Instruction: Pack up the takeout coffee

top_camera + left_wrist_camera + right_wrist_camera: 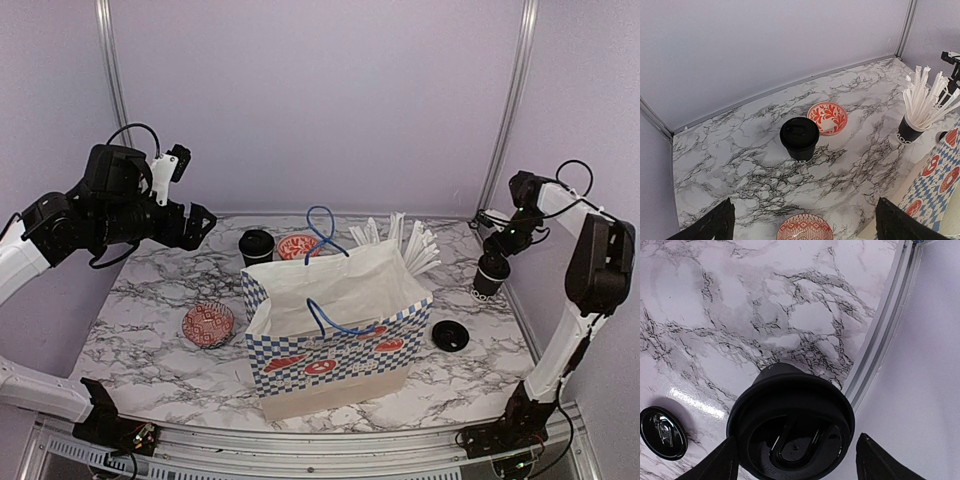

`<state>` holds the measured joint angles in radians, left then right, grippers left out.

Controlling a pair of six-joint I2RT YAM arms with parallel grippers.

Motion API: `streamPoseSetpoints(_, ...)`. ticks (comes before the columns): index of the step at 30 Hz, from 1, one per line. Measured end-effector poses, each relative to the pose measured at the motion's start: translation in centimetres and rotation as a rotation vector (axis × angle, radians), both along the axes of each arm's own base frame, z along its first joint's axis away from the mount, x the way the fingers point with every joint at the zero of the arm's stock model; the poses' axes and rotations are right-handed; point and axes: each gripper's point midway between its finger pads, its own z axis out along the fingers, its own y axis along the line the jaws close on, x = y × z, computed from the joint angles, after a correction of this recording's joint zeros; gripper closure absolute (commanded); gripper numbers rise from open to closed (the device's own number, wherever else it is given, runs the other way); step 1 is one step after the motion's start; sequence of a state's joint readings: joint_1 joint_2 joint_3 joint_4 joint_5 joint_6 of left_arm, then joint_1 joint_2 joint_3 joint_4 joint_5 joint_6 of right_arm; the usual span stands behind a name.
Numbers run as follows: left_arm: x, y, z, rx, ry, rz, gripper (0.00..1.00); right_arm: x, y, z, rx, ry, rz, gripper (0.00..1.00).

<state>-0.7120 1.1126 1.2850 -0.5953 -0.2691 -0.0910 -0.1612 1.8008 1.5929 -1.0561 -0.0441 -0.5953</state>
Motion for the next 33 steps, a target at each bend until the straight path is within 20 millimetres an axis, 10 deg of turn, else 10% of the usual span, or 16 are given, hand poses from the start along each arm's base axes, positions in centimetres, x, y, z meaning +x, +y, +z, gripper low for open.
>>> streamPoseSetpoints(26, -0.1, -0.1, -1.1, 0.014, 0.022, -0.007, 0.01, -0.9, 0.6, -0.8, 0.036, 0.044, -0.005, 0.18)
streamPoseSetpoints(33, -0.2, -0.1, -1.1, 0.012, 0.023, -0.011, 0.01, -1.1, 1.0, -1.2, 0.062, 0.054, -0.007, 0.31)
